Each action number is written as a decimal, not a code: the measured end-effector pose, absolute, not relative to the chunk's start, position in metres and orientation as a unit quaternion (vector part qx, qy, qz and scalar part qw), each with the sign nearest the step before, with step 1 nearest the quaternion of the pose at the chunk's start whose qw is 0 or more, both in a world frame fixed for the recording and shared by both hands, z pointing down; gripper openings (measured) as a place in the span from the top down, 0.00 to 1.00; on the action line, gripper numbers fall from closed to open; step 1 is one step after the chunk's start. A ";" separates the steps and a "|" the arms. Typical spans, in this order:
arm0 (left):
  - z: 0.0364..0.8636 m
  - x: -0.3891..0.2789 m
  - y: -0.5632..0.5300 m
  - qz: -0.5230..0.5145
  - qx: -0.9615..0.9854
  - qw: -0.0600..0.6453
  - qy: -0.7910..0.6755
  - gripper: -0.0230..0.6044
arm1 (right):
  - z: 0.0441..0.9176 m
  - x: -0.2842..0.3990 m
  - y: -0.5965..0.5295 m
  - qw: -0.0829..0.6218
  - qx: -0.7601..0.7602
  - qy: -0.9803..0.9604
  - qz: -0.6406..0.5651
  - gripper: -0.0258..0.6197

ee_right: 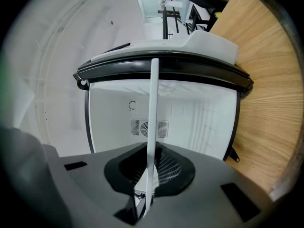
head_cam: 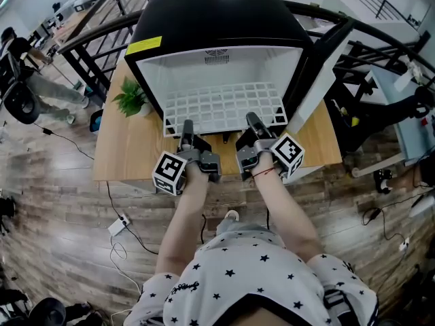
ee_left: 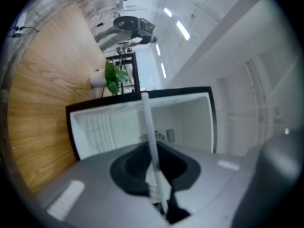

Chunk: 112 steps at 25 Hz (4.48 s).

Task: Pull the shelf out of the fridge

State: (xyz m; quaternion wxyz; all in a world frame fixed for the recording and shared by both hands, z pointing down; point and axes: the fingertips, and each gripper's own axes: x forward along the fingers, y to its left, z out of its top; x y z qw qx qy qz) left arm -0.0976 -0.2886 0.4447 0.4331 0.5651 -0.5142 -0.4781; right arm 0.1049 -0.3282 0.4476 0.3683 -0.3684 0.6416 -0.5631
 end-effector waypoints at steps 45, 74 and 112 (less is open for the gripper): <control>0.446 -0.077 -0.194 -0.493 0.569 0.447 -0.483 0.91 | 0.448 0.124 -0.236 0.366 -0.352 0.655 -0.560 0.90; 0.460 -0.055 -0.078 -0.506 0.566 0.439 -0.481 0.91 | 0.462 0.147 -0.123 0.357 -0.333 0.668 -0.562 0.90; 0.458 -0.043 -0.057 -0.505 0.567 0.442 -0.477 0.91 | 0.457 0.156 -0.104 0.344 -0.328 0.678 -0.561 0.90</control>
